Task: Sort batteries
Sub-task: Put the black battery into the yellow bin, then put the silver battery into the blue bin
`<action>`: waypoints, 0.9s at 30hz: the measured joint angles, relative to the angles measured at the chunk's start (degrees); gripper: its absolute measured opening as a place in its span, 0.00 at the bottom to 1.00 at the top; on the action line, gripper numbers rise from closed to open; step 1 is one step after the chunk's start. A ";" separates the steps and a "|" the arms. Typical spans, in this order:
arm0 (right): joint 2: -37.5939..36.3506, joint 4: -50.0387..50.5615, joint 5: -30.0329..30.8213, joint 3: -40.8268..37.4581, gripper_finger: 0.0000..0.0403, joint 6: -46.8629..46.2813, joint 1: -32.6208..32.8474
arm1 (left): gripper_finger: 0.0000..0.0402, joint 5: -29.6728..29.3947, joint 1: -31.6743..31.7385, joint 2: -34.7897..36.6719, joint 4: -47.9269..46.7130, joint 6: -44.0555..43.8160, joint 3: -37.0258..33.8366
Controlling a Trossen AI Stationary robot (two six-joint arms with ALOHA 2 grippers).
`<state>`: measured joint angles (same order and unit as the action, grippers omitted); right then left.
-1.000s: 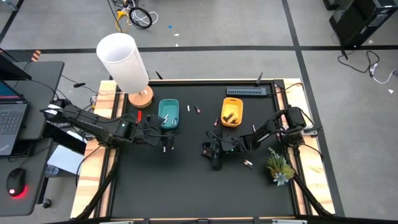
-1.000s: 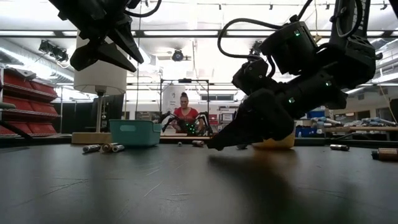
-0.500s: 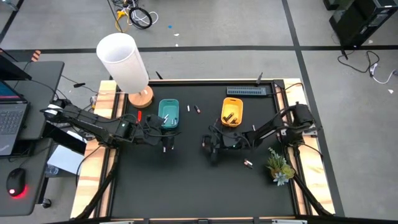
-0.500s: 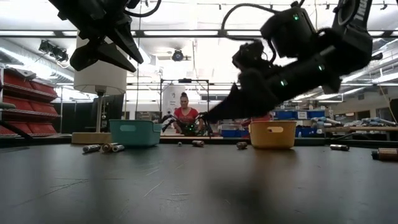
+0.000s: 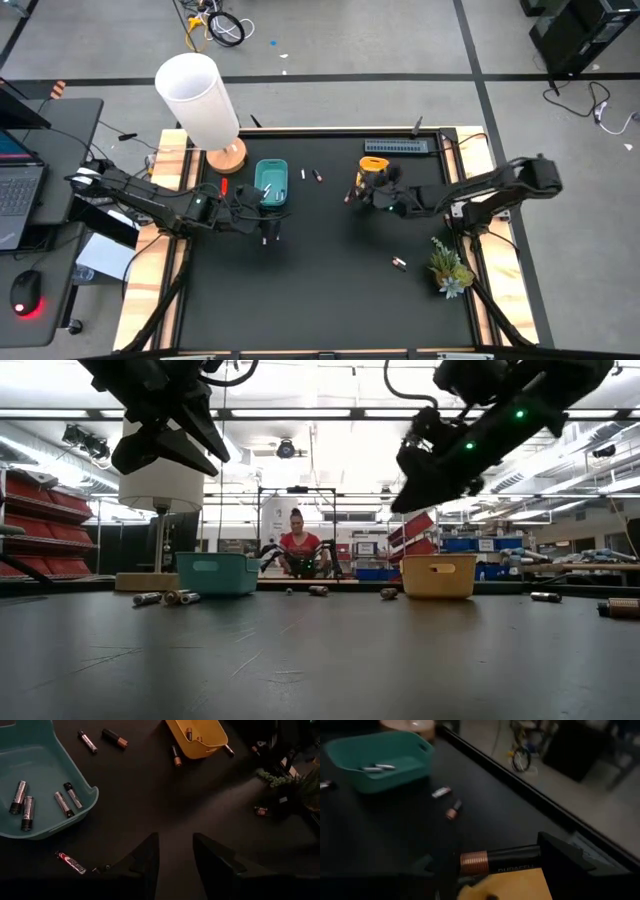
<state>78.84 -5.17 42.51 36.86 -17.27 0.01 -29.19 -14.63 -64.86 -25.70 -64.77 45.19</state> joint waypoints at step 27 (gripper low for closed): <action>-14.94 20.11 -35.79 4.56 0.83 -3.74 -7.91 | 0.33 2.62 0.00 0.02 3.40 0.43 0.00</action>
<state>63.90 14.95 6.71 41.42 -21.01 -7.90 -26.57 -14.63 -64.84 -22.29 -64.34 45.19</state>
